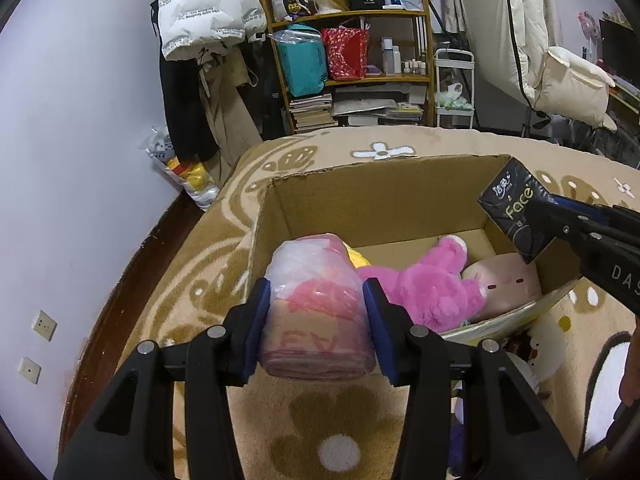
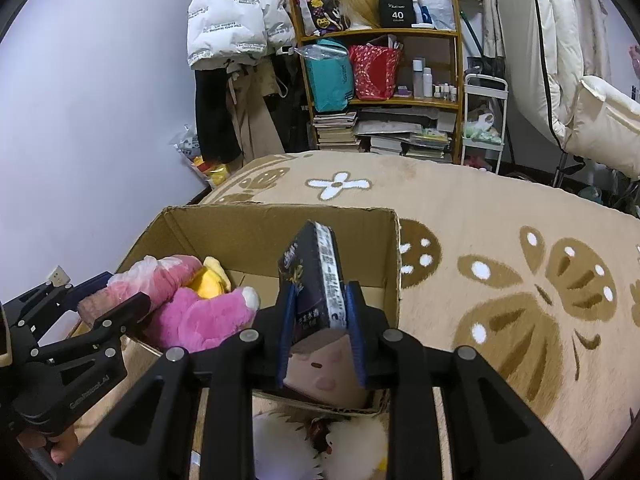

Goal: Organize soft objects
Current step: 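Carry the pink roll and black pack over the box and lower them inside, then open both tools and lift them away from the box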

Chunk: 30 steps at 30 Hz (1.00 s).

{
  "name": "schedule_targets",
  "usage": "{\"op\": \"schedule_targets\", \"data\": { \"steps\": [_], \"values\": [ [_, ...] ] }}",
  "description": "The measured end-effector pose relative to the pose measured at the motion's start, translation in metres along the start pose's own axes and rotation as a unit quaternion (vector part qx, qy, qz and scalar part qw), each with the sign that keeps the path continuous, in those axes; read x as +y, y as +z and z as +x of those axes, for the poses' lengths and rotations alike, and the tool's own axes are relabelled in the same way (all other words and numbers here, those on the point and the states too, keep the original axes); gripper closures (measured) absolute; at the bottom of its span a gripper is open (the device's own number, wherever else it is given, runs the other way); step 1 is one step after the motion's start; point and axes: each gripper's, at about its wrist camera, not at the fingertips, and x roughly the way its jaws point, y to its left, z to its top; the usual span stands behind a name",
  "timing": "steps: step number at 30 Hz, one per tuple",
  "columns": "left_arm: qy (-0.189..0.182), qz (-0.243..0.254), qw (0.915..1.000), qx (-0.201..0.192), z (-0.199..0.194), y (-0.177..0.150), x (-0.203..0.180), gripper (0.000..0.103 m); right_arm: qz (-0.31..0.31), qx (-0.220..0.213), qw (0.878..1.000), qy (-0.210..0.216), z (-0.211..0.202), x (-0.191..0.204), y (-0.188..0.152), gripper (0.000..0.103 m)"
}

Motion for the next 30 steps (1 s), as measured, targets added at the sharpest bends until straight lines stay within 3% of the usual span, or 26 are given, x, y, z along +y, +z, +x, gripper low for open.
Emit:
{"op": "schedule_targets", "data": {
  "steps": [2, 6, 8, 12, 14, 18, 21, 25, 30],
  "values": [
    [0.007, 0.003, 1.0, -0.004, -0.003, -0.001, 0.0, 0.047, 0.0, 0.0, 1.0, 0.003, -0.001, 0.0, 0.0, 0.075],
    [0.022, 0.007, 0.9995, -0.02, -0.013, -0.001, 0.002, 0.043, 0.001, -0.004, 1.0, 0.009, -0.009, 0.0, -0.002, 0.075],
    [0.025, 0.006, 0.9994, -0.024, -0.018, -0.001, 0.003, 0.032, 0.003, -0.005, 1.0, 0.008, -0.014, -0.001, -0.004, 0.073],
    [0.028, 0.0, 0.9992, -0.029, -0.027, -0.001, 0.007, 0.03, 0.011, -0.008, 1.0, 0.008, -0.025, -0.004, -0.006, 0.055],
    [0.028, -0.001, 0.9992, -0.027, -0.031, -0.002, 0.008, 0.021, 0.014, -0.012, 1.0, 0.009, -0.032, -0.004, -0.007, 0.045],
    [0.035, -0.009, 0.9988, -0.034, -0.043, -0.005, 0.01, 0.017, 0.018, -0.016, 1.0, 0.009, -0.044, -0.004, -0.008, 0.025],
    [0.038, -0.011, 0.9986, -0.035, -0.051, -0.007, 0.01, 0.007, 0.021, -0.019, 1.0, 0.011, -0.053, -0.005, -0.009, 0.011],
    [0.04, -0.019, 0.9981, -0.043, -0.064, -0.012, 0.013, 0.005, 0.019, -0.023, 1.0, 0.008, -0.066, -0.003, -0.01, 0.002],
    [0.043, -0.023, 0.9979, -0.044, -0.079, -0.019, 0.013, 0.002, 0.021, -0.026, 0.999, 0.007, -0.081, -0.002, -0.015, 0.0]
  ]
}}
